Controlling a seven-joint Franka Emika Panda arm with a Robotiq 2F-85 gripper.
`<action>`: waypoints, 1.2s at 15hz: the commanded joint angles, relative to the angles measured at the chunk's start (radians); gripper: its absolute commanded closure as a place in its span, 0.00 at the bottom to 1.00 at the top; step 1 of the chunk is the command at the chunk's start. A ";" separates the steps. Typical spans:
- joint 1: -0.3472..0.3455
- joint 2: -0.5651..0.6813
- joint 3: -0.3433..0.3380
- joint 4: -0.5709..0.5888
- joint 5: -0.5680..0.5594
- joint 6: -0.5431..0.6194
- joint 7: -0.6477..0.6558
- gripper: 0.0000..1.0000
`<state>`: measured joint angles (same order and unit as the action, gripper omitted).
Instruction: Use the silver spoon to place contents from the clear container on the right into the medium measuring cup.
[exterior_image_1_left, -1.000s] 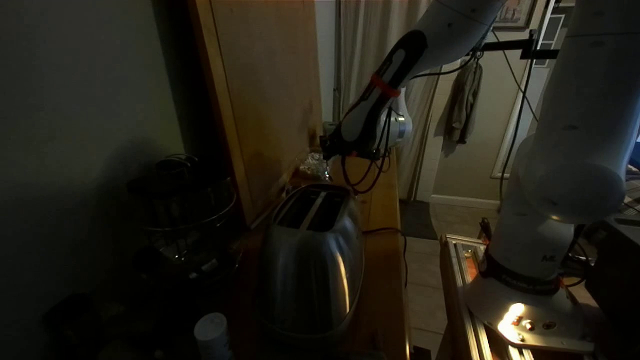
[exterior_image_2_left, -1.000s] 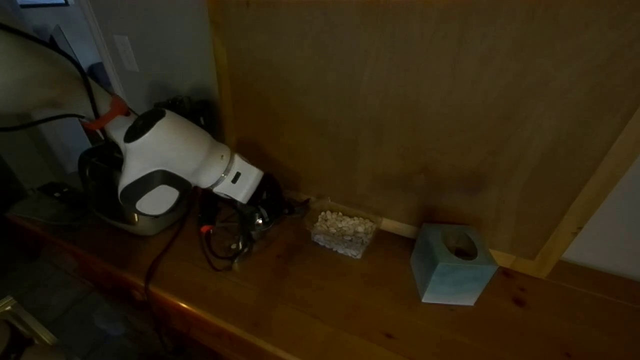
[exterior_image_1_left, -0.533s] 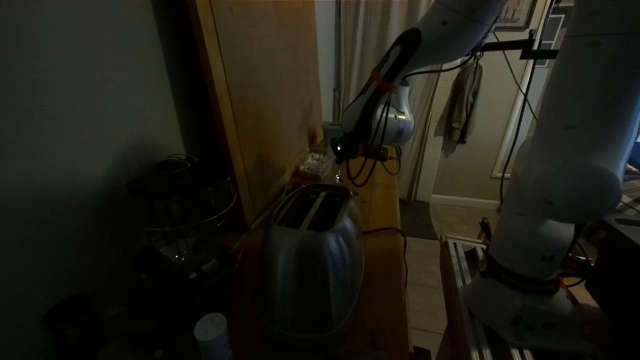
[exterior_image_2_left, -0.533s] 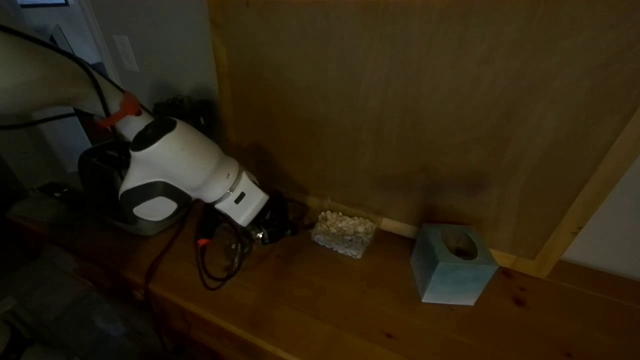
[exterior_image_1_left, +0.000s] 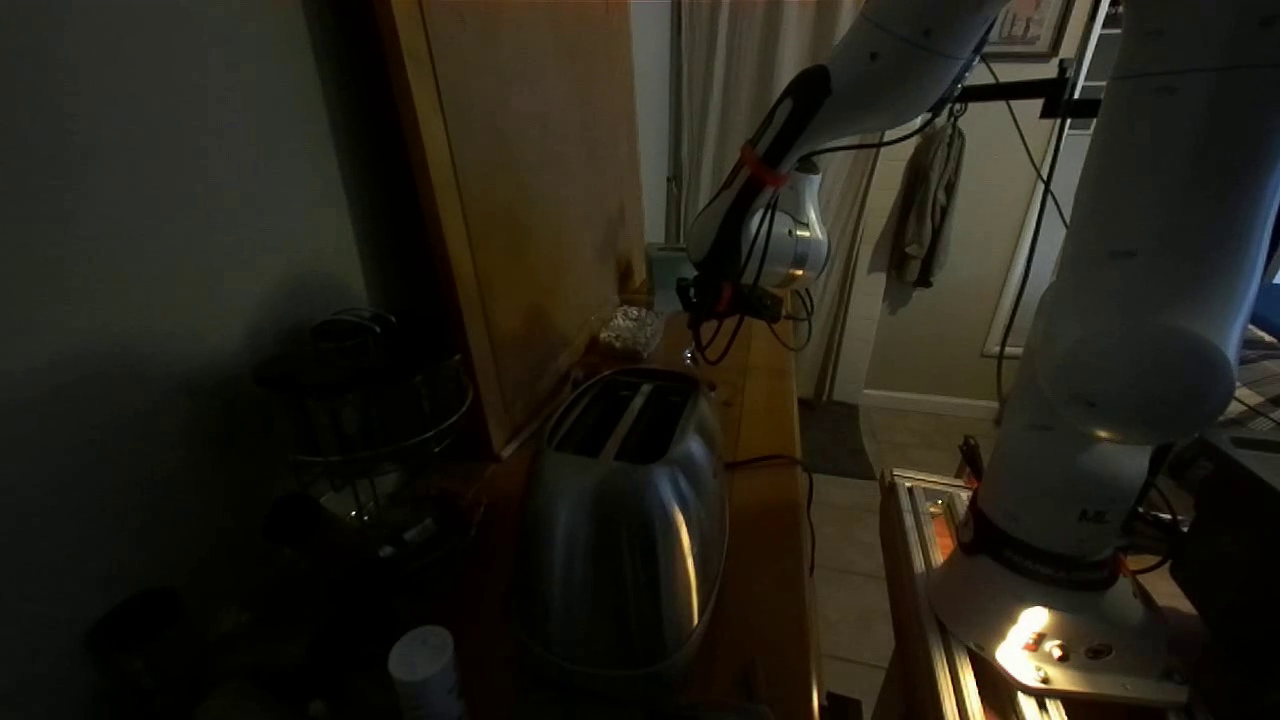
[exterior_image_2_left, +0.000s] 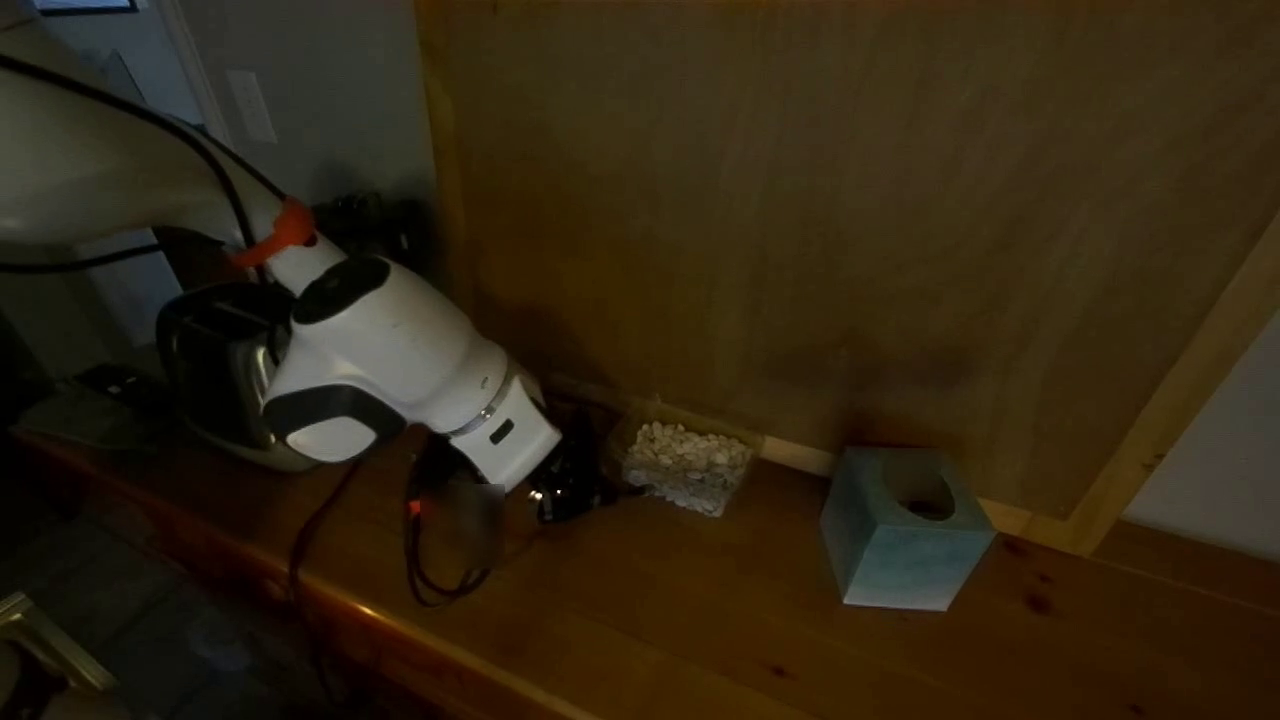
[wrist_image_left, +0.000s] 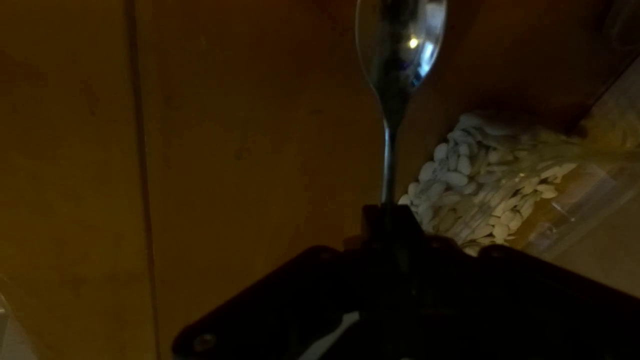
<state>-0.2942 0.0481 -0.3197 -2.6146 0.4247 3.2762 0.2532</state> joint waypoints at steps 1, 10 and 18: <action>-0.004 -0.001 0.001 -0.002 -0.021 -0.001 0.017 0.91; -0.034 0.039 -0.026 0.088 0.001 -0.171 0.091 0.98; -0.019 0.169 -0.098 0.226 -0.030 -0.381 0.227 0.98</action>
<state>-0.3247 0.1650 -0.3928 -2.4583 0.4221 2.9722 0.4104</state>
